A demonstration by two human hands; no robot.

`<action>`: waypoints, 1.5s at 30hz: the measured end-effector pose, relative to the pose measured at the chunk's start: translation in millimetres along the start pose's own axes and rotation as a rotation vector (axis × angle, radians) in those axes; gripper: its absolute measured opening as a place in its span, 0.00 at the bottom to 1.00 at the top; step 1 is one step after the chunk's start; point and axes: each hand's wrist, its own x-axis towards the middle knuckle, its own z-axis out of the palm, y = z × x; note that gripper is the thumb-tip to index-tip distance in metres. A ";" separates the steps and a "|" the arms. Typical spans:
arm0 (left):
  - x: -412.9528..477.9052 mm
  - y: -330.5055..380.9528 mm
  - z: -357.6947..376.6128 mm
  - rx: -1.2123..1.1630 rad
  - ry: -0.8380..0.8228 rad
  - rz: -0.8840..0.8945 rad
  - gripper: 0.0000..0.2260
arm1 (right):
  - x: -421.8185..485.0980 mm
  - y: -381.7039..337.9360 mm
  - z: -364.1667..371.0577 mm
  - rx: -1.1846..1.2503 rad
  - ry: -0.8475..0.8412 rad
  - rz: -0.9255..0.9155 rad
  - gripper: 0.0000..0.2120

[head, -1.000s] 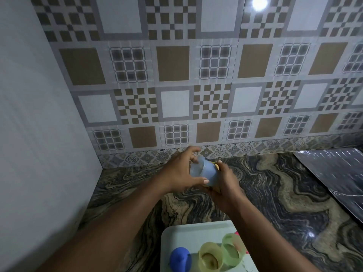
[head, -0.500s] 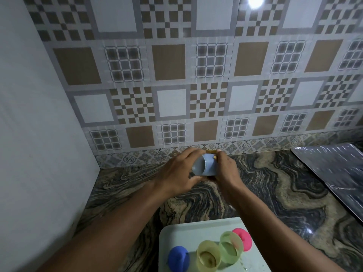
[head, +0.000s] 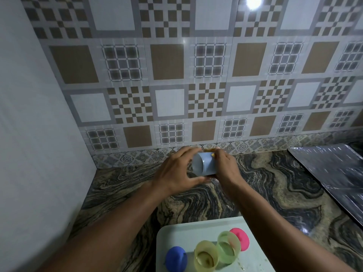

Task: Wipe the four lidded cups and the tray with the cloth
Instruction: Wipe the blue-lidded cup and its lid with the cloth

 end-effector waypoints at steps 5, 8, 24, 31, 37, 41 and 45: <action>0.6 5.8 3.0 0.013 0.037 0.003 0.35 | 0.9 3.0 3.4 -0.027 0.045 -0.024 0.19; -2.5 -0.9 3.6 0.147 0.032 0.188 0.36 | 4.2 1.8 3.1 -0.023 0.065 0.008 0.17; -9.8 2.0 13.4 -0.093 0.032 -0.120 0.35 | 3.3 14.2 5.3 -0.071 0.066 -0.049 0.20; -13.4 -3.2 13.5 -0.145 0.000 -0.160 0.42 | 1.8 14.6 6.0 -0.098 0.065 -0.057 0.20; -17.0 -11.5 18.3 0.211 -0.013 0.245 0.31 | -0.2 14.4 5.2 -0.033 0.034 0.067 0.17; -23.6 -19.3 17.4 0.289 -0.006 0.384 0.30 | 7.0 15.5 -5.9 0.134 -0.066 0.445 0.17; -30.8 -30.0 15.3 -0.004 -0.024 0.008 0.31 | 18.4 26.3 -25.3 0.304 0.001 0.602 0.17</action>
